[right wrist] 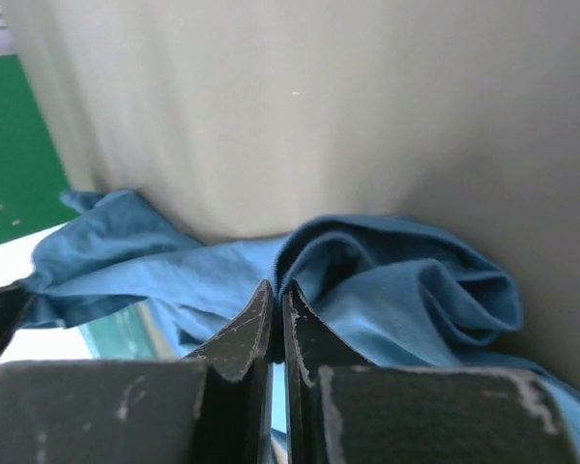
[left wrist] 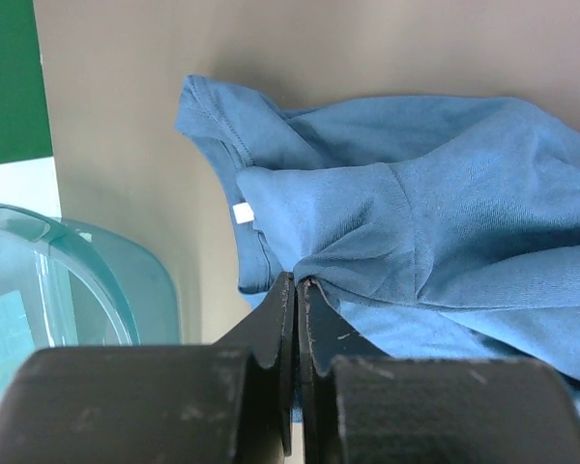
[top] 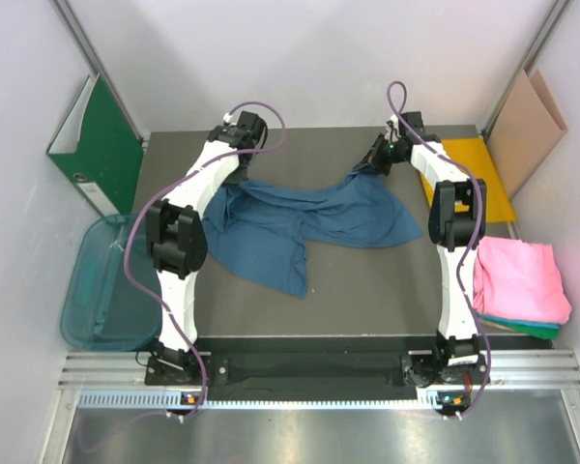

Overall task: Fold and stack the t-shirts
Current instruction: Flatten out the tshirt

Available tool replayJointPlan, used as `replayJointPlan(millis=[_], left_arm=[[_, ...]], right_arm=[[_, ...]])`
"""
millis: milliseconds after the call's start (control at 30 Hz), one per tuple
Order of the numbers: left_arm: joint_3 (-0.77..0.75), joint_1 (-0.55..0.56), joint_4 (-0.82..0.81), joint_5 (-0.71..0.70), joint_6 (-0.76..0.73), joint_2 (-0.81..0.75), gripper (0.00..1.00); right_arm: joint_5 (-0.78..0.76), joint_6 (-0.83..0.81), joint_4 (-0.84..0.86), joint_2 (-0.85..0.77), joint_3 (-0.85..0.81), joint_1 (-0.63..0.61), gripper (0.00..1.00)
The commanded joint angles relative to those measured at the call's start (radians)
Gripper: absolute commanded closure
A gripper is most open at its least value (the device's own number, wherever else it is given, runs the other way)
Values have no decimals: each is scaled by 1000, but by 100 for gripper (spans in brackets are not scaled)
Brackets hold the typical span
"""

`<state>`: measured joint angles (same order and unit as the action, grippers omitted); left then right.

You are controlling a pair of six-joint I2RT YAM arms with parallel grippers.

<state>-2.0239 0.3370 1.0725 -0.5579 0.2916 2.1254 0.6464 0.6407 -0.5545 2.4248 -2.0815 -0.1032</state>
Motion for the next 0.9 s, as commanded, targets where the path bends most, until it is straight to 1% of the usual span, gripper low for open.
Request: replayJointPlan(millis=[0, 133, 167, 233, 300, 400, 433, 467, 500, 533, 600, 633, 667, 700, 733, 767, 867], left_arm=[[-53, 2, 9, -39, -6, -16, 100], [-94, 4, -20, -80, -20, -51, 100], [-99, 4, -29, -101, -23, -77, 100], [-99, 2, -64, -126, -22, -110, 100], [-90, 4, -98, -154, -20, -172, 100], [-41, 4, -160, -175, -22, -269, 100], [-12, 4, -175, -180, -26, -297, 100], [2, 2, -192, -184, -29, -349, 100], [25, 3, -200, -197, -32, -375, 100], [36, 4, -204, -200, -46, -404, 100], [72, 7, -224, -212, -65, -502, 100], [86, 8, -235, -218, -90, -539, 100], [105, 11, -253, -218, -109, -621, 100], [131, 13, -281, -214, -129, -663, 100], [136, 16, -287, -200, -156, -705, 100], [137, 16, -287, -189, -167, -775, 100], [96, 20, -246, -122, -190, -878, 100]], right_arm=[[-109, -87, -25, -130, -63, -10, 100], [-229, -168, -76, -254, -130, -10, 100], [-260, -203, -85, -315, -138, -9, 100], [-329, -245, -99, -383, -137, -9, 100], [-394, -318, -107, -495, -123, -15, 100], [-473, -396, -101, -662, -39, -24, 100], [-487, -410, -102, -744, 15, -32, 100], [-494, -433, -101, -785, 47, -33, 100], [-505, -441, -104, -826, 76, -38, 100], [-510, -443, -104, -910, 140, -46, 100], [-530, -452, -94, -998, 211, -55, 100], [-539, -450, -94, -1085, 265, -67, 100], [-544, -455, -94, -1128, 290, -73, 100], [-560, -457, -102, -1168, 308, -81, 100], [-576, -457, -111, -1244, 334, -102, 100], [-586, -455, -122, -1279, 343, -110, 100], [-617, -443, -195, -1386, 350, -133, 100]])
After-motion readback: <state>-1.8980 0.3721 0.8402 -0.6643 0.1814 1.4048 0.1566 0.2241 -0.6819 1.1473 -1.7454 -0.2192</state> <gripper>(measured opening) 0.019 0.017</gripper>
